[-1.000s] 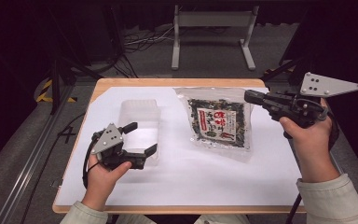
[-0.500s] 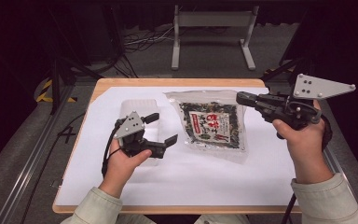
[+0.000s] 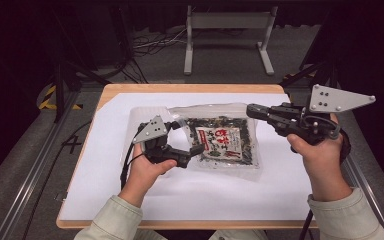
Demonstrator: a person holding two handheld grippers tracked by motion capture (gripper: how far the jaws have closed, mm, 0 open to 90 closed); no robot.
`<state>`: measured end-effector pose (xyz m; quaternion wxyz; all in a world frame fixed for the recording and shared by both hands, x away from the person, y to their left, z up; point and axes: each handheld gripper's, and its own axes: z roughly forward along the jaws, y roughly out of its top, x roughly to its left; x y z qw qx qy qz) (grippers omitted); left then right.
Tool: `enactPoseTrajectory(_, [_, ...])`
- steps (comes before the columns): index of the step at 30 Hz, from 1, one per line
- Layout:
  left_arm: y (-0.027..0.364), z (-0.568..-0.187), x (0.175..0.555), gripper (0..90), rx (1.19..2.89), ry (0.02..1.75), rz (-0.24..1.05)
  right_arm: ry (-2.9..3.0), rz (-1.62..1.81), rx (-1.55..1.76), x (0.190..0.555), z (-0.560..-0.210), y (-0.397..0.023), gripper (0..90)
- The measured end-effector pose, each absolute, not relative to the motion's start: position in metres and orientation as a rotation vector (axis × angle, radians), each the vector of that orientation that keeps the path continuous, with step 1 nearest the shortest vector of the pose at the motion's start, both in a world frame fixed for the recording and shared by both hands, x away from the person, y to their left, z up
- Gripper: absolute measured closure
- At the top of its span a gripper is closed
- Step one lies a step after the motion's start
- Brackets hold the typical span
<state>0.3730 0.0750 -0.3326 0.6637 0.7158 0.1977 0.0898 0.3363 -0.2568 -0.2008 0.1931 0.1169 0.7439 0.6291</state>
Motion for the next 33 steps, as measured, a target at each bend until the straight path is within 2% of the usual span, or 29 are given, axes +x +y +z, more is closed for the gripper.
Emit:
enactPoseTrajectory(9, [0.066,-0.338,0.372,8.4,1.550,0.364,0.119,2.088,1.797,0.299,0.333,-0.201,-0.253,90.0])
enactPoseTrajectory(14, [0.064,-0.338,0.372,16.5,1.511,0.335,0.105,2.079,1.828,0.298,0.333,-0.203,-0.254,90.0])
enactPoseTrajectory(17, [0.062,-0.340,0.376,20.1,1.485,0.339,0.053,2.081,1.830,0.301,0.334,-0.203,-0.255,90.0])
enactPoseTrajectory(23, [0.062,-0.340,0.378,30.1,1.469,0.327,0.053,2.082,1.841,0.298,0.335,-0.204,-0.257,90.0])
enactPoseTrajectory(24, [0.062,-0.340,0.378,33.9,1.468,0.323,0.055,2.075,1.847,0.298,0.335,-0.204,-0.258,90.0])
enactPoseTrajectory(30, [0.064,-0.339,0.377,39.9,1.468,0.305,0.062,2.075,1.858,0.298,0.336,-0.206,-0.260,90.0])
enactPoseTrajectory(32, [0.065,-0.338,0.376,45.0,1.474,0.285,0.061,2.071,1.859,0.300,0.336,-0.207,-0.260,90.0])
enactPoseTrajectory(33, [0.065,-0.337,0.375,50.7,1.477,0.277,0.059,2.069,1.859,0.305,0.337,-0.207,-0.261,90.0])
